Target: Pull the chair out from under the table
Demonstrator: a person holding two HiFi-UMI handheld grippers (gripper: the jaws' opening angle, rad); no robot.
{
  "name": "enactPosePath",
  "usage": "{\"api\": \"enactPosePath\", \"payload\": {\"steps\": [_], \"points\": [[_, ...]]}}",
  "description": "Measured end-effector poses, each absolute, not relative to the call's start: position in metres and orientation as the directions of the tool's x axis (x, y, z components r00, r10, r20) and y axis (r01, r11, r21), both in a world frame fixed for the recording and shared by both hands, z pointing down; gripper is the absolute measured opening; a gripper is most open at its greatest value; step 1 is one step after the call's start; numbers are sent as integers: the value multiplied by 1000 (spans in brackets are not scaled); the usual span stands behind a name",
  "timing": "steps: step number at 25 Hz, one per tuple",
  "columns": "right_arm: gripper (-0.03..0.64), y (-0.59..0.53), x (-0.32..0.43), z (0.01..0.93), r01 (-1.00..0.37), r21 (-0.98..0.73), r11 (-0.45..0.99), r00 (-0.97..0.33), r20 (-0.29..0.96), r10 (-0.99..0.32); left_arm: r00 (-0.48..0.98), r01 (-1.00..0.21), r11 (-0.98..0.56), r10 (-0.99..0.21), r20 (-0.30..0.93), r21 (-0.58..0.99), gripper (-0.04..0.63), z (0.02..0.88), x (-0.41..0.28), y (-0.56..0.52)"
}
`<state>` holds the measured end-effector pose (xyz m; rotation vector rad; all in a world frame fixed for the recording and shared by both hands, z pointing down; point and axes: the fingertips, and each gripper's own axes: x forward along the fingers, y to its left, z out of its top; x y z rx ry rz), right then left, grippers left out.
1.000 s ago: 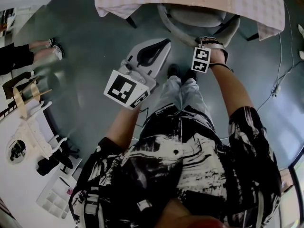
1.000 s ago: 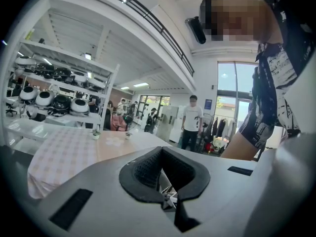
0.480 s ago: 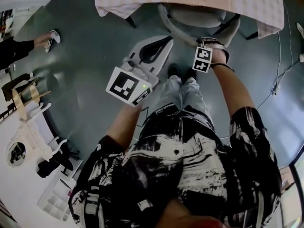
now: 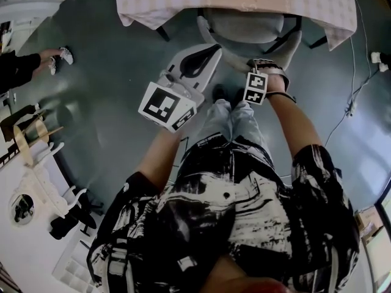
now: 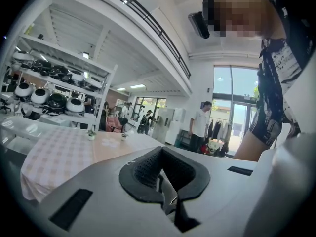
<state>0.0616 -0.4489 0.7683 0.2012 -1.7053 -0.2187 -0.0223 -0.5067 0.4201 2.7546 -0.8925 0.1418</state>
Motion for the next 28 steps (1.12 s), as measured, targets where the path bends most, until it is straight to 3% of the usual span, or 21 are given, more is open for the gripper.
{"api": "enactPosePath", "payload": {"steps": [11,28], "points": [[49,-404,57,774,-41,255,966,-140,956,-258,833,-552,-814,-533,147,181,2,421,-21,-481],[48,-301,73,775,2,243,970,-161,958,-239,747,-664,-732,-650,137,153,1,414,-13,-358]]}}
